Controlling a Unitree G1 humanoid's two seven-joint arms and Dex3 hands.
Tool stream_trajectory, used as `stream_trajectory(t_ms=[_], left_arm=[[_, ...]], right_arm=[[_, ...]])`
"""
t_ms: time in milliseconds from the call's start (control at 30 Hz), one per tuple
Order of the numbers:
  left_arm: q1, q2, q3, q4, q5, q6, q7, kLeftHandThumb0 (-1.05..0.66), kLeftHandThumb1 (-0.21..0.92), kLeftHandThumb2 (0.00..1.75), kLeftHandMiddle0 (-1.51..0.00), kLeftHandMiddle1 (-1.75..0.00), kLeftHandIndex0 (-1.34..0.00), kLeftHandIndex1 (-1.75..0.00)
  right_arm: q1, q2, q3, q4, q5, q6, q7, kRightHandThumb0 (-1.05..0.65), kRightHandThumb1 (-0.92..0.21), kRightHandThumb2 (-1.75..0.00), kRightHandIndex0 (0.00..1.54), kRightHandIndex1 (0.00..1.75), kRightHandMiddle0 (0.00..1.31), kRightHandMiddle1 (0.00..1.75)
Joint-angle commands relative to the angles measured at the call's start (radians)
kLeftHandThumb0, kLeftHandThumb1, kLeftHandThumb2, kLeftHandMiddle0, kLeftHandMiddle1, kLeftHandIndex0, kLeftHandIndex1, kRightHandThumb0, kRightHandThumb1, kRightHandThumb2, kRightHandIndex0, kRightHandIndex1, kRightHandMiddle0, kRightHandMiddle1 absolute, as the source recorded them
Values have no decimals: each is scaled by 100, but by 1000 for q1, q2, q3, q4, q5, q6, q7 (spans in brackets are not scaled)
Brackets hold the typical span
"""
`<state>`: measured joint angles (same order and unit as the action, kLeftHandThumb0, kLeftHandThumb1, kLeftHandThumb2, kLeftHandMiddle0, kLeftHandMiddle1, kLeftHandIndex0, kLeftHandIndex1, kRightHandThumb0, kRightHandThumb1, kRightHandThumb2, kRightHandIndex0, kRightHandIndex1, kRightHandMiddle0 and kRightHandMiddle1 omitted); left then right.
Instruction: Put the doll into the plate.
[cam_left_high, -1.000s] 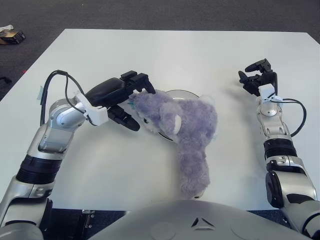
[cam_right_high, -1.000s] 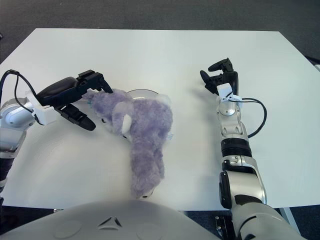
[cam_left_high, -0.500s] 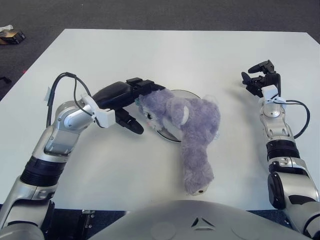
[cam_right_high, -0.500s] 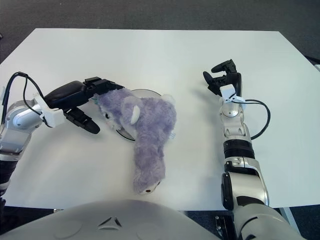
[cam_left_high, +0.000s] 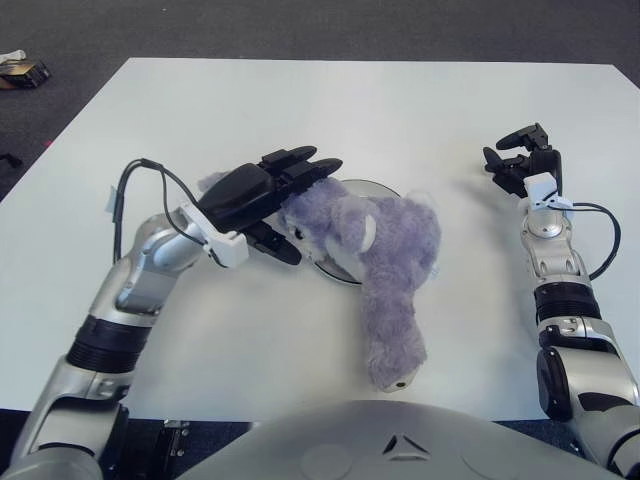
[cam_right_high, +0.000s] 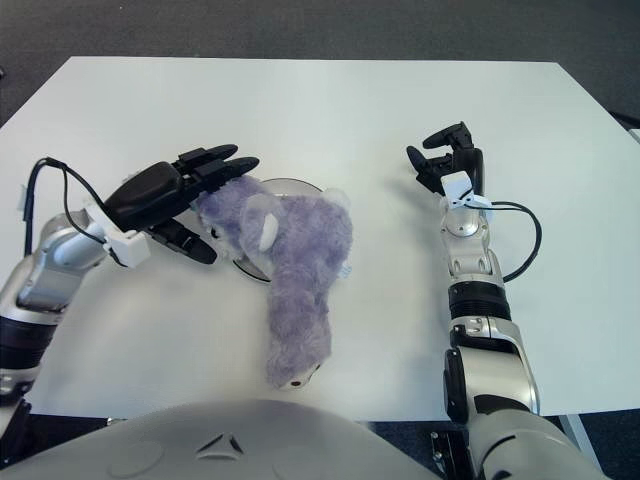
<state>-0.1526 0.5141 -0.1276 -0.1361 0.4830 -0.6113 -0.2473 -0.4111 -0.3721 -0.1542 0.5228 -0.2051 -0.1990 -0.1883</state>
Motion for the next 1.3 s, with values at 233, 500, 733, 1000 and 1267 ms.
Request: stream_trajectory(t_ms=[233, 500, 733, 1000, 1267], left_arm=[[11, -21, -31, 6, 55, -1, 42, -36, 77, 0, -21, 0, -22, -4], [9, -38, -48, 5, 79, 11, 57, -37, 76, 0, -20, 0, -23, -3], [24, -56, -72, -2, 105, 6, 82, -37, 77, 0, -22, -1, -25, -4], [42, -68, -89, -4, 89, 15, 83, -37, 77, 0, -28, -3, -31, -6], [41, -59, -102, -2, 65, 24, 57, -35, 78, 0, -33, -4, -37, -7]], right_arm=[[10, -16, -14, -25, 16, 34, 17, -35, -92, -46, 86, 80, 25, 168], [8, -16, -16, -17, 16, 38, 21, -35, -92, -47, 86, 82, 24, 169], [12, -16, -17, -21, 15, 43, 23, -35, -92, -47, 85, 82, 24, 169], [15, -19, -20, -25, 17, 49, 28, -35, -92, -48, 84, 83, 24, 170], [20, -22, -23, -30, 18, 54, 33, -35, -92, -48, 83, 84, 23, 170]])
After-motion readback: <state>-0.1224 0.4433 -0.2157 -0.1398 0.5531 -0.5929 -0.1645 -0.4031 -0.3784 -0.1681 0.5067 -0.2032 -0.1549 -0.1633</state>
